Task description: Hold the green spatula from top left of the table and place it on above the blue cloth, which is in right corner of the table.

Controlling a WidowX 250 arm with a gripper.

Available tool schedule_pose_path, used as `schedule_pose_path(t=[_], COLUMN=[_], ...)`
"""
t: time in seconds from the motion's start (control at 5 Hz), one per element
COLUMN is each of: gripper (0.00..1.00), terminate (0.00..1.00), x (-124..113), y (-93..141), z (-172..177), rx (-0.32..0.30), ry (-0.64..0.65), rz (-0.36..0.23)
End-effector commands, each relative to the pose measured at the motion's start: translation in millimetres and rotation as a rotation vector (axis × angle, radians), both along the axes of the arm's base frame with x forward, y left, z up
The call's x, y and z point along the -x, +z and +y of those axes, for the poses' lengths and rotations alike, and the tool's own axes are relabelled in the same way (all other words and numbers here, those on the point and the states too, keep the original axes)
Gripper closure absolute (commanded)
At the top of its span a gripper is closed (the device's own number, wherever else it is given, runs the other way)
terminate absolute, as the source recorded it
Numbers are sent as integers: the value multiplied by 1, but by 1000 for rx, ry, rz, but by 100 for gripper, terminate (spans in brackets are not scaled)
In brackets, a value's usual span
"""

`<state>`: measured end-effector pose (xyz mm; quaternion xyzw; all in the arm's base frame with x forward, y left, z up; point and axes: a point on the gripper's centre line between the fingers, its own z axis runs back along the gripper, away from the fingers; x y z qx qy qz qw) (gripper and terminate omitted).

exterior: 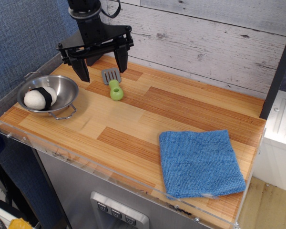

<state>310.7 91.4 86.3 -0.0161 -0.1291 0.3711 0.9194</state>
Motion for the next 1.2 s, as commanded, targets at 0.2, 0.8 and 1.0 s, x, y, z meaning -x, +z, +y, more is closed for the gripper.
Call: schedule_pose_path(t=[0.2, 0.8, 1.0], gripper=[0, 0, 100], terminate=[0, 0, 0], x=[-28, -40, -37], y=[-27, -56, -54], z=[21, 20, 16], rx=[-4, -31, -59], ry=[43, 34, 31], rz=[3, 50, 47])
